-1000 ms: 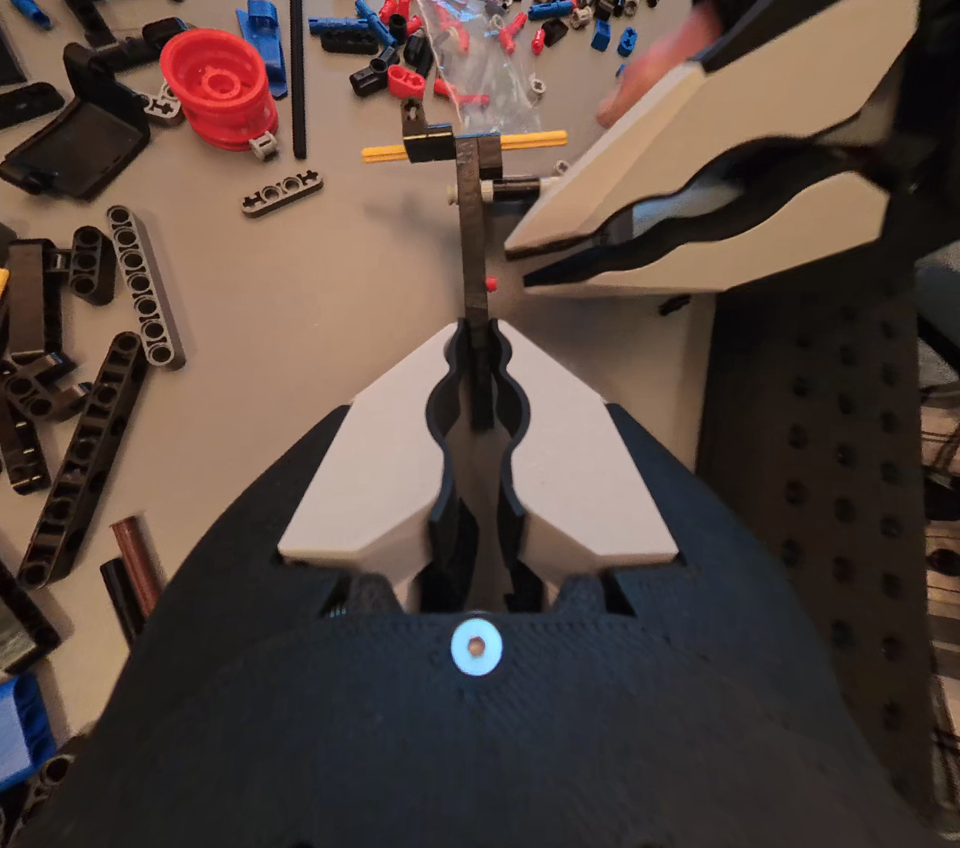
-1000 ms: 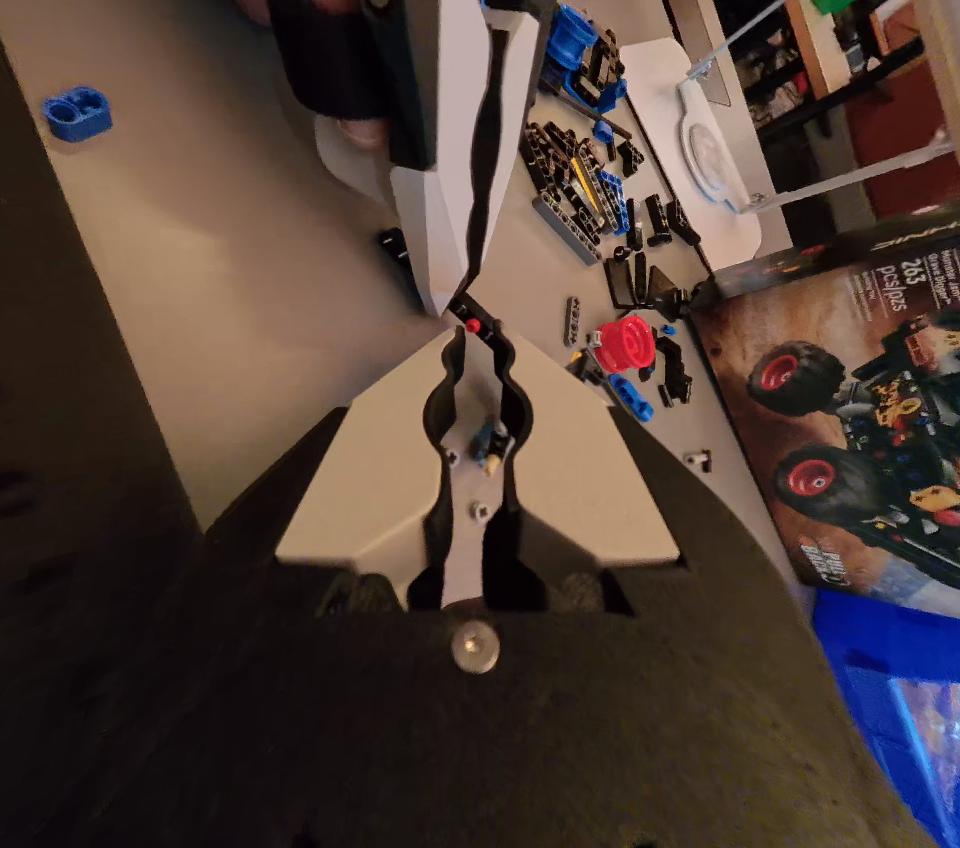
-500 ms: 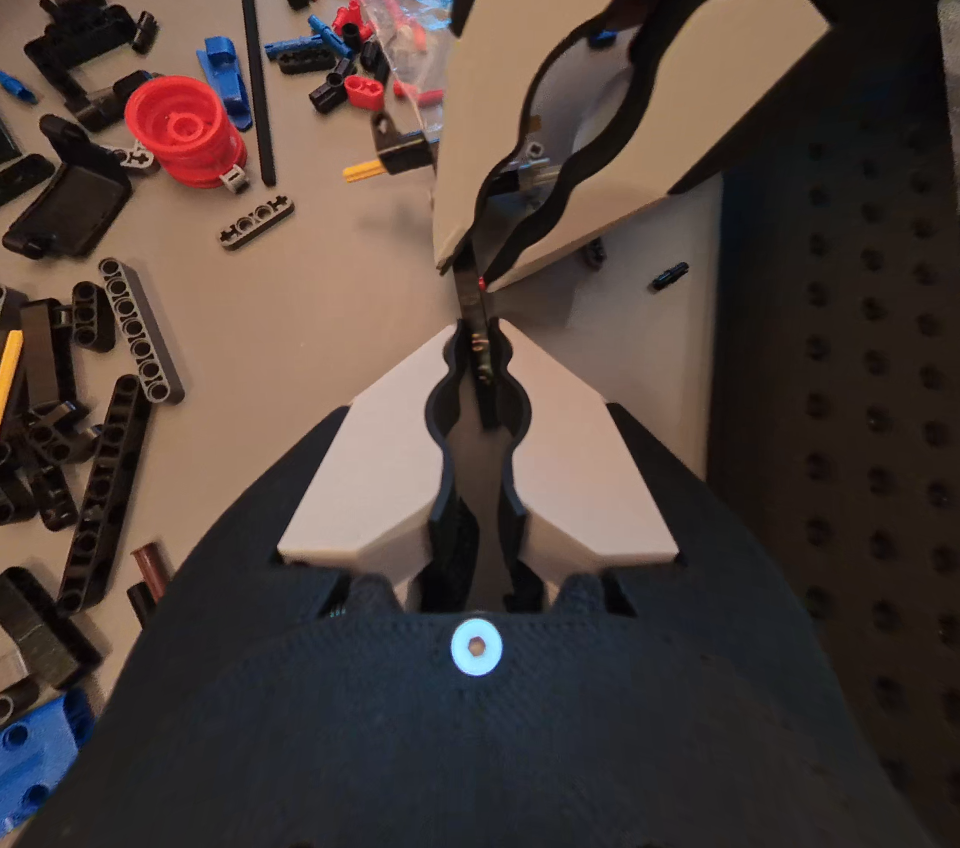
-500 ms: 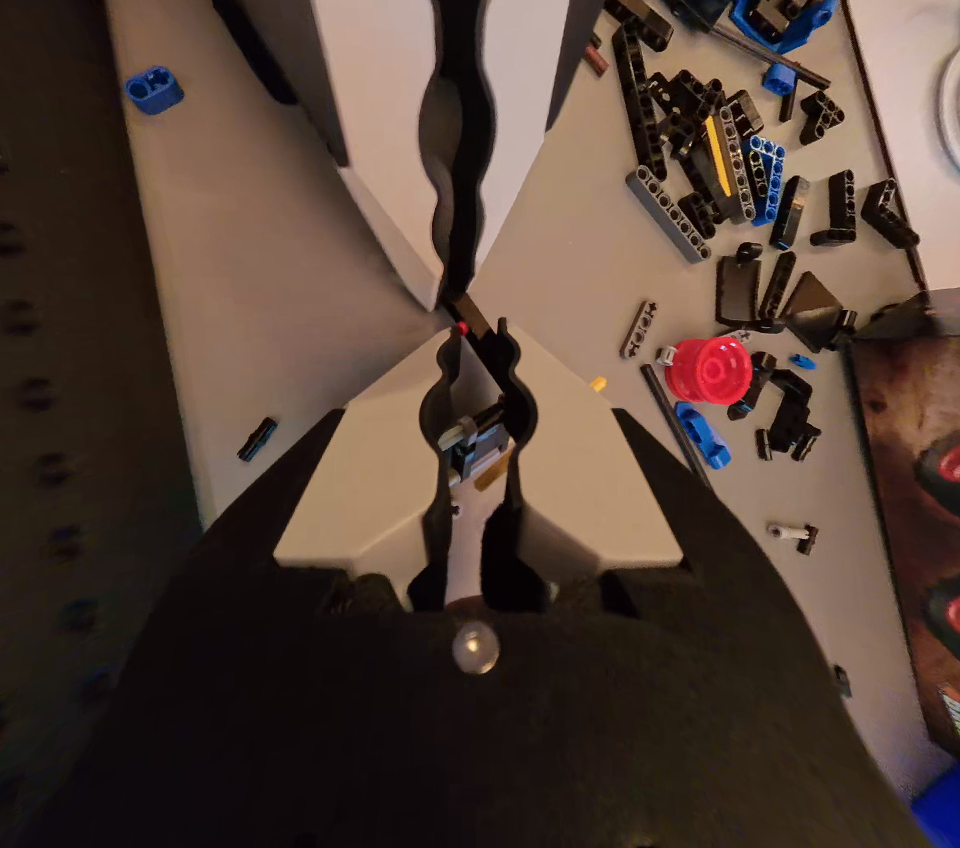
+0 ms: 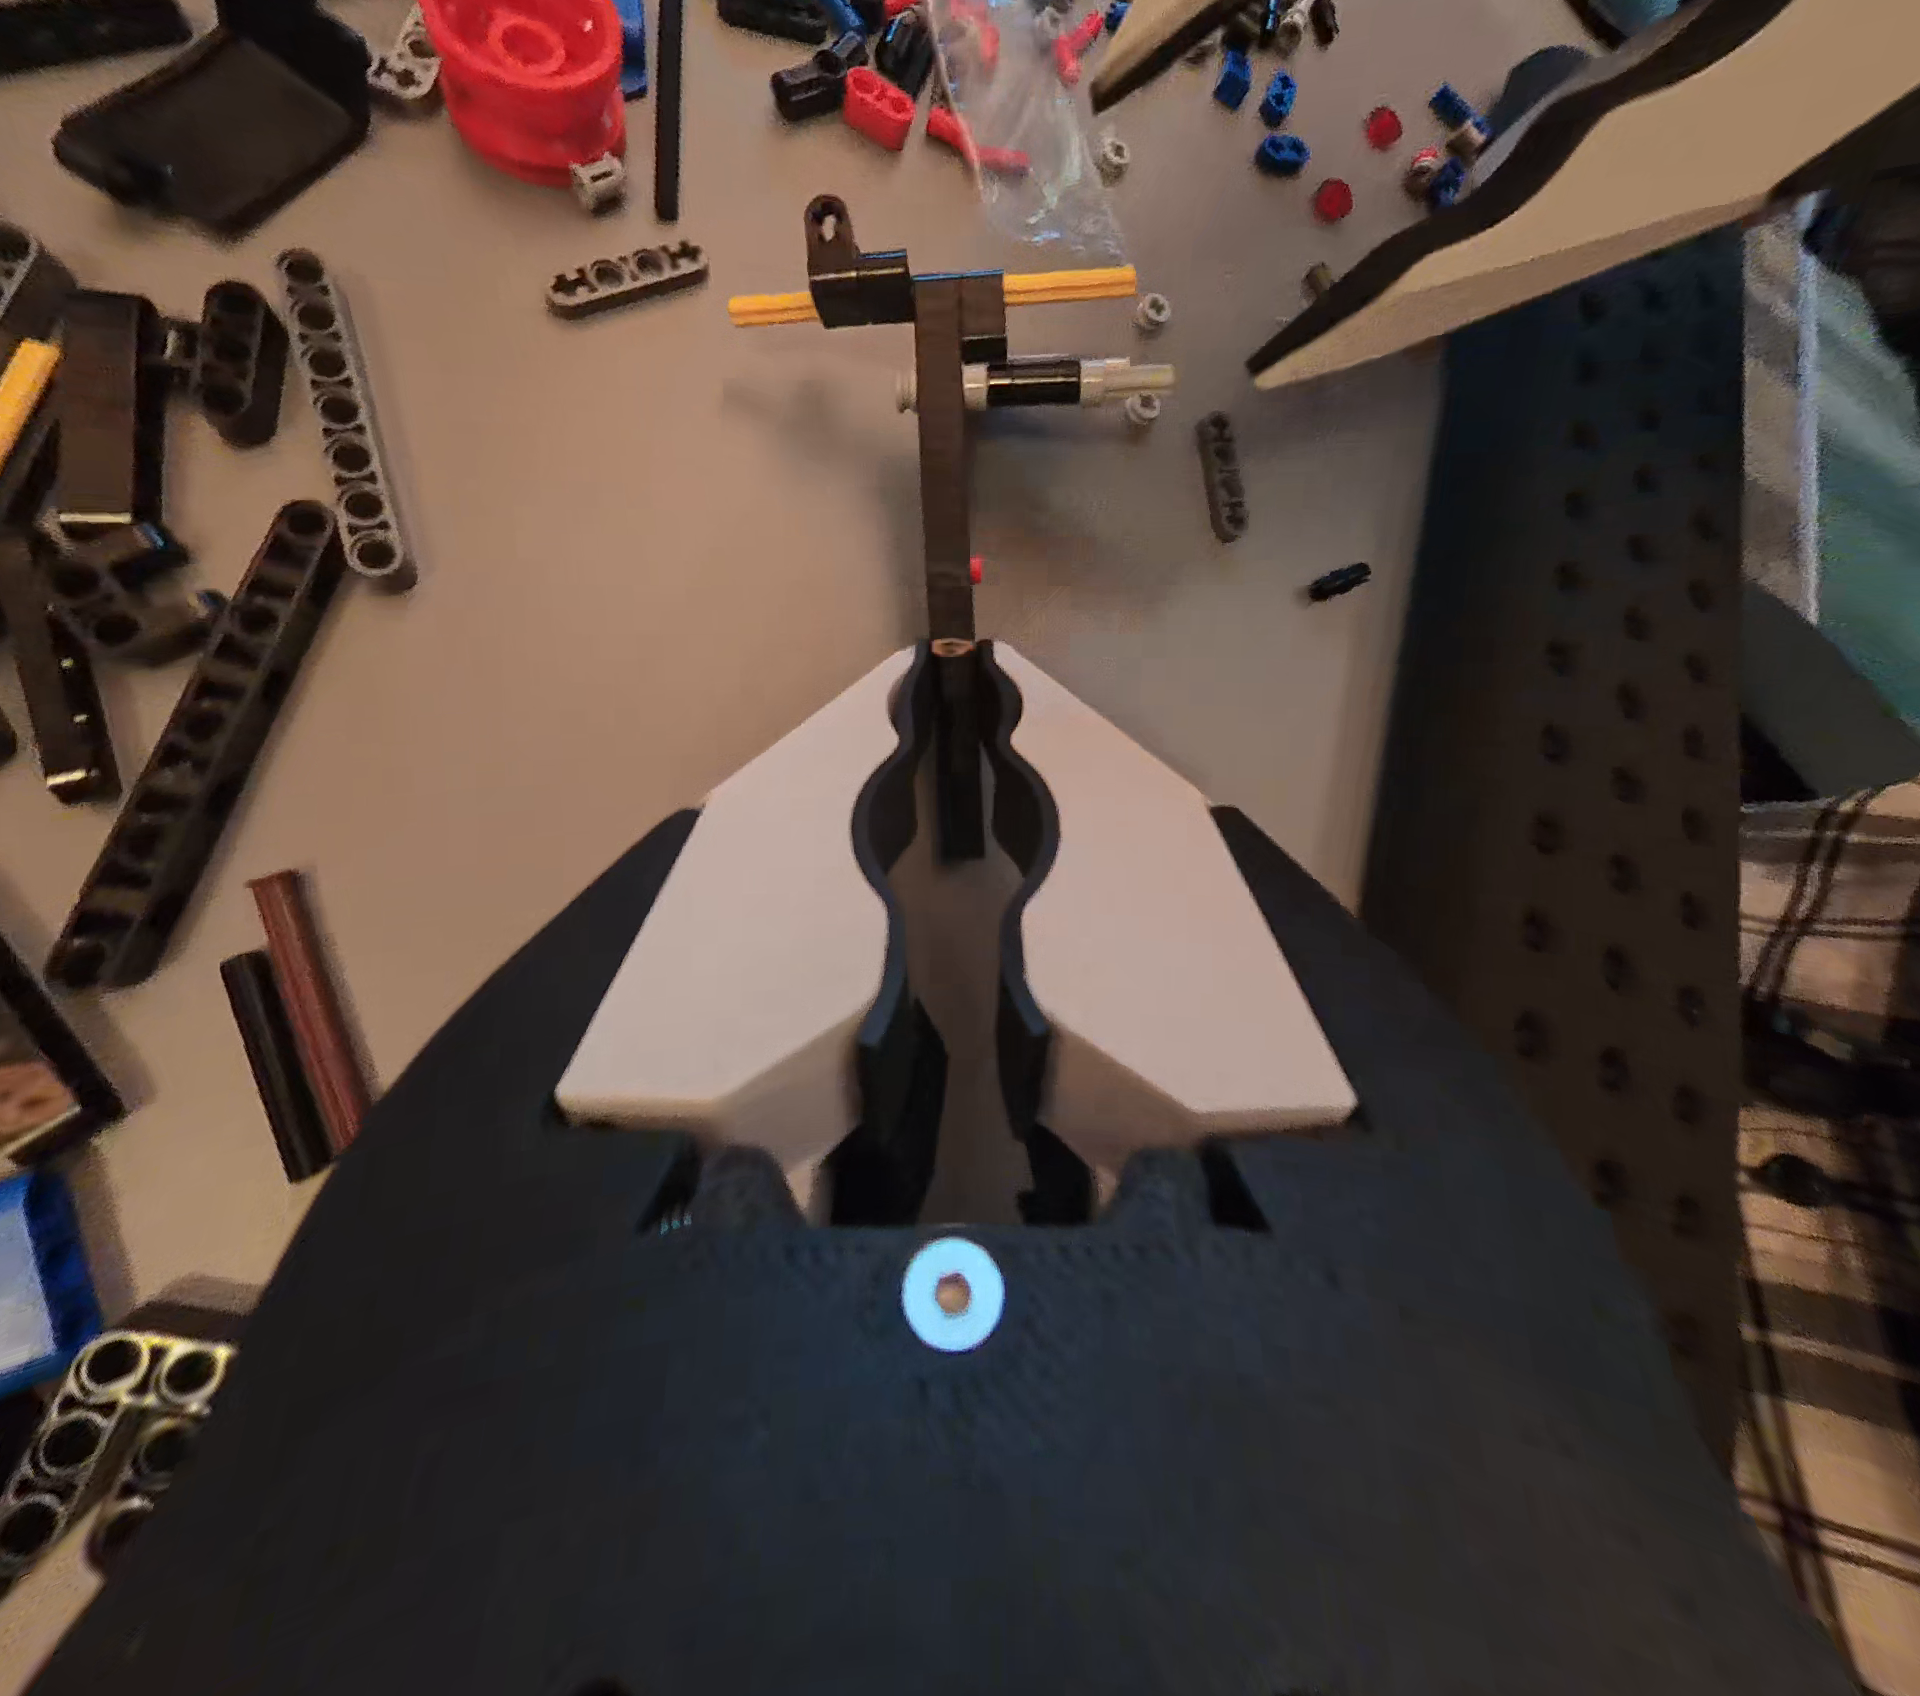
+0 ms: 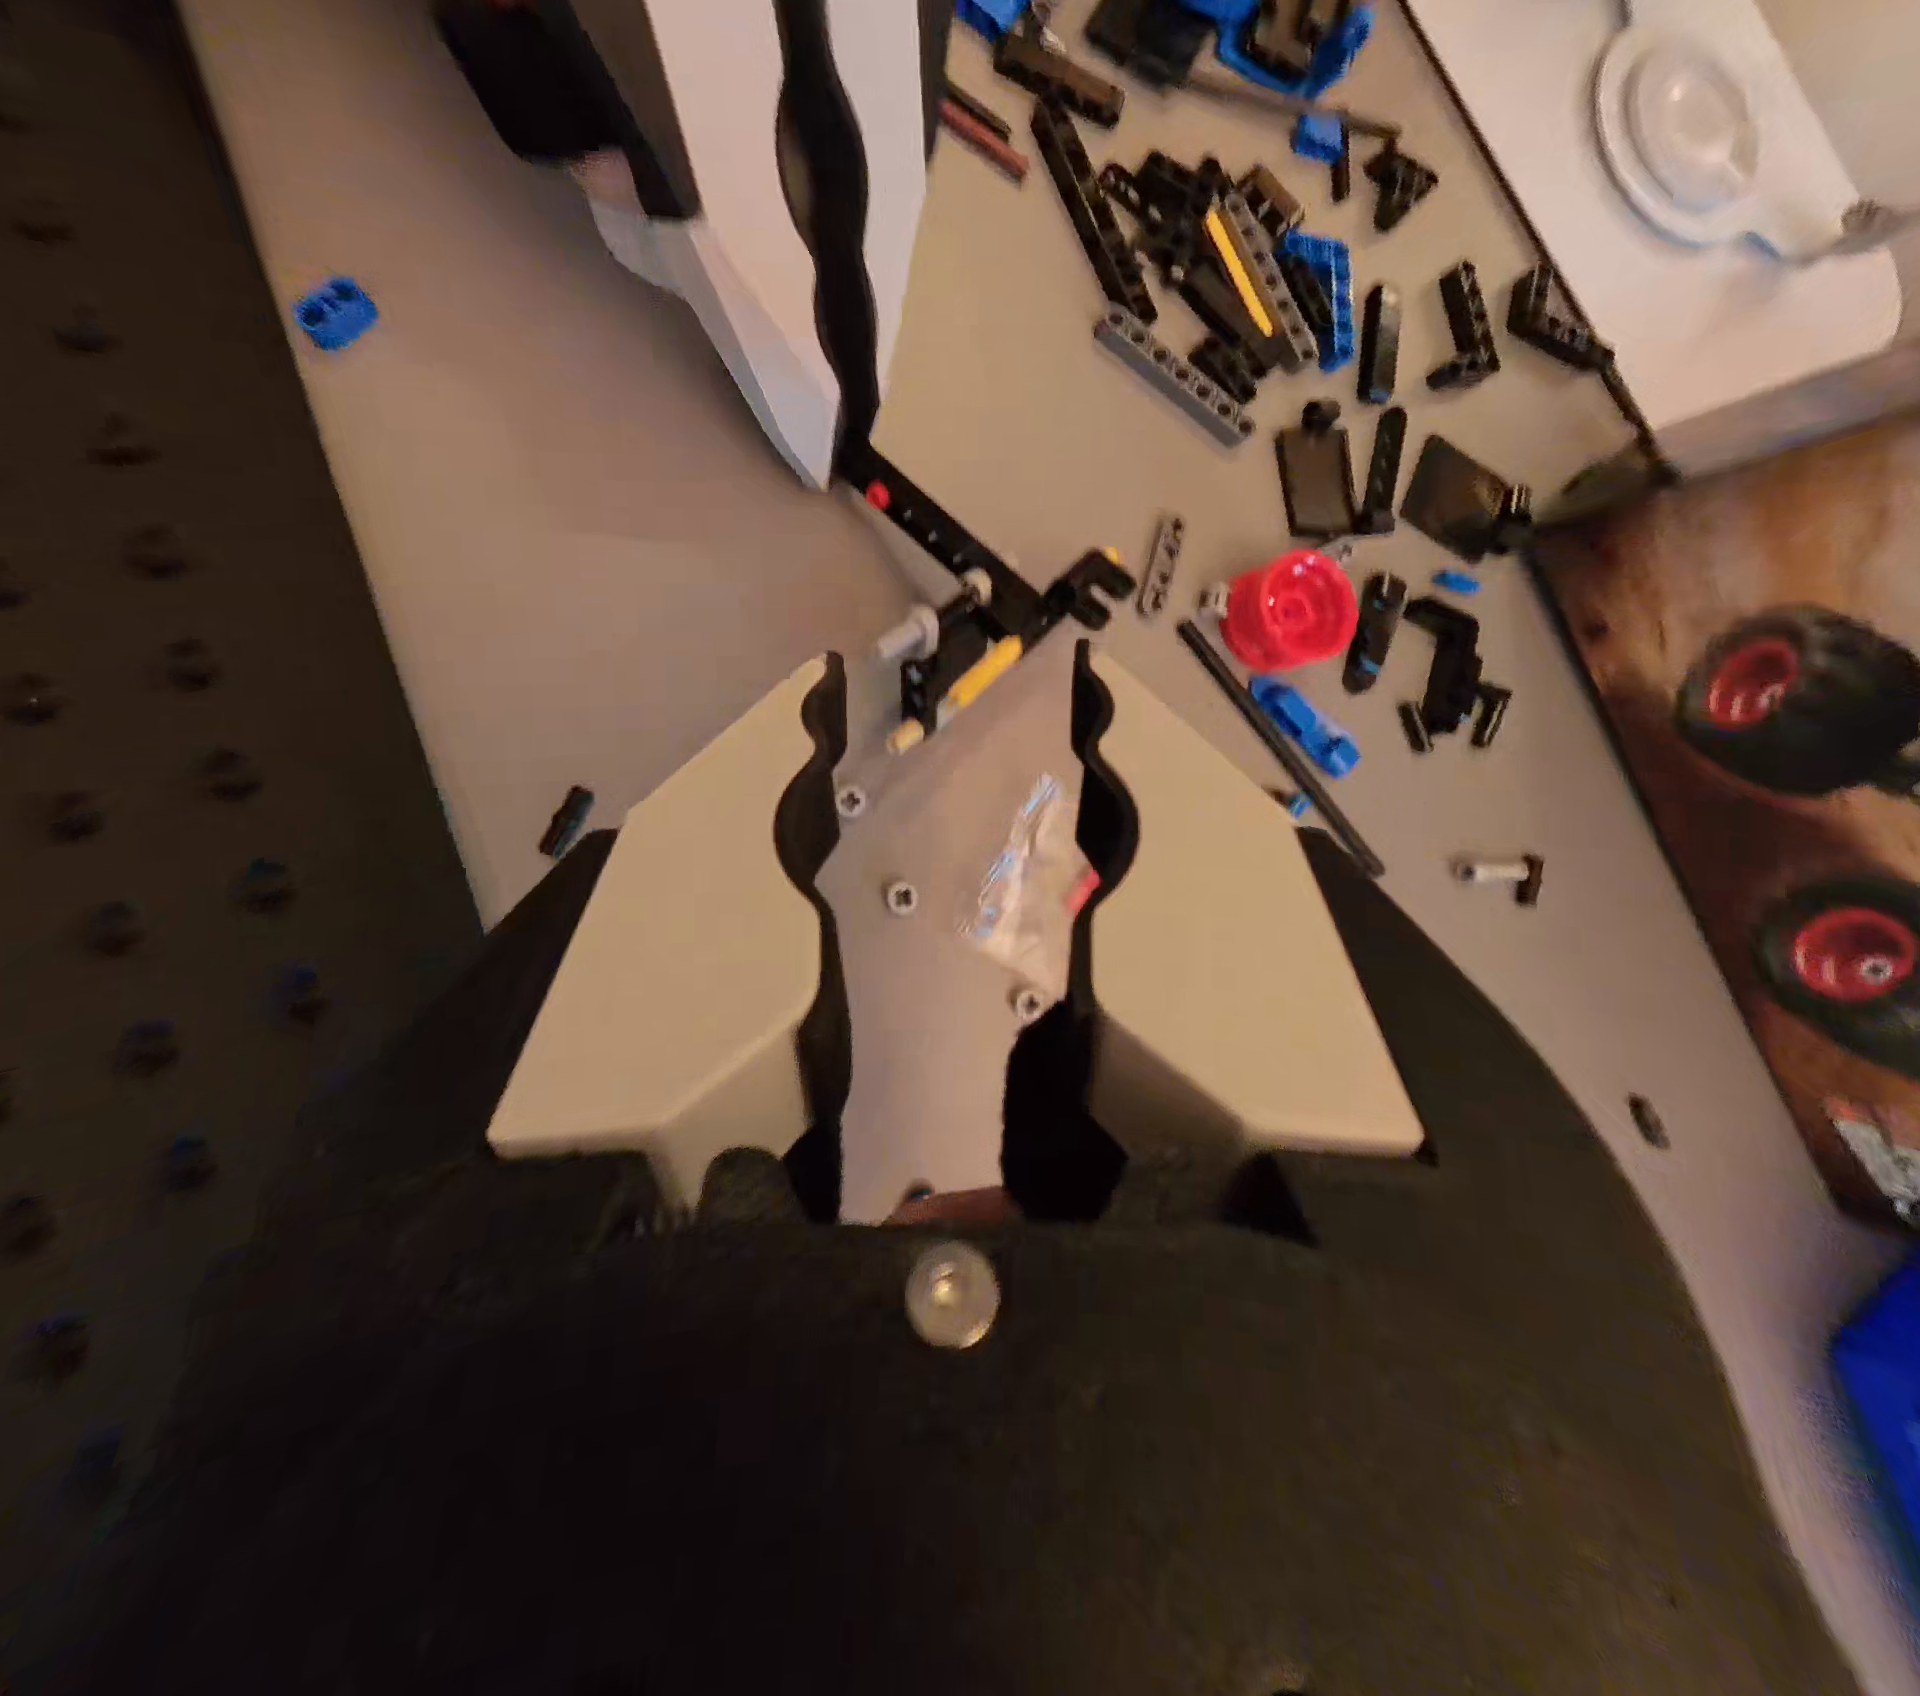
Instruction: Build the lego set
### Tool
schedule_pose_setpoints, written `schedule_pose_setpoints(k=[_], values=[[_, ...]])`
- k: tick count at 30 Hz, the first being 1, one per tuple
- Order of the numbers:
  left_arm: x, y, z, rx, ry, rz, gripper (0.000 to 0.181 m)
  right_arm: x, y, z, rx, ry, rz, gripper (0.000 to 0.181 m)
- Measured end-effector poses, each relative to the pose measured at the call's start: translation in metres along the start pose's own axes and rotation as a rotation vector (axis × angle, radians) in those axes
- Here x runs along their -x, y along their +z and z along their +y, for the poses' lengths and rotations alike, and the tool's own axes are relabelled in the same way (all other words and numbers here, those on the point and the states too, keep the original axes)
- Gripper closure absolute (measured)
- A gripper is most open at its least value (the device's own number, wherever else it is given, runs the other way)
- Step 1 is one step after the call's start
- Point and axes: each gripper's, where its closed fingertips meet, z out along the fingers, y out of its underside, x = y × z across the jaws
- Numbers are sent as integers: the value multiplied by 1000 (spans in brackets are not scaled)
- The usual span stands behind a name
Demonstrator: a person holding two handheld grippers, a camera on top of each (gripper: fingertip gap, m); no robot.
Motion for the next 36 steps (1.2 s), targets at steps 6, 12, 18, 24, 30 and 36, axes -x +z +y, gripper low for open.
schedule_pose_setpoints(k=[6, 12, 18, 24, 30, 36], values=[[5, -7, 0, -20, -24, -17, 164, 9, 26, 19, 78, 37, -5, 147], [2, -14, 4, -18, -26, -20, 167, -2, 38, 9, 39, 55, 46, 174], [-24, -12, 7, -24, 1, 65, 163, -9, 44, -7, 15, 11, 33, 174], [-32, -12, 12, 11, 94, 65, 147, -6, 48, -23, -20, -58, -14, 174], [-34, -32, 16, -21, 180, 43, 136, -2, 45, -34, -59, -128, -51, 175], [-14, -81, -9, -201, 303, -111, 137, 5, 46, -41, -52, -220, -79, 175]])
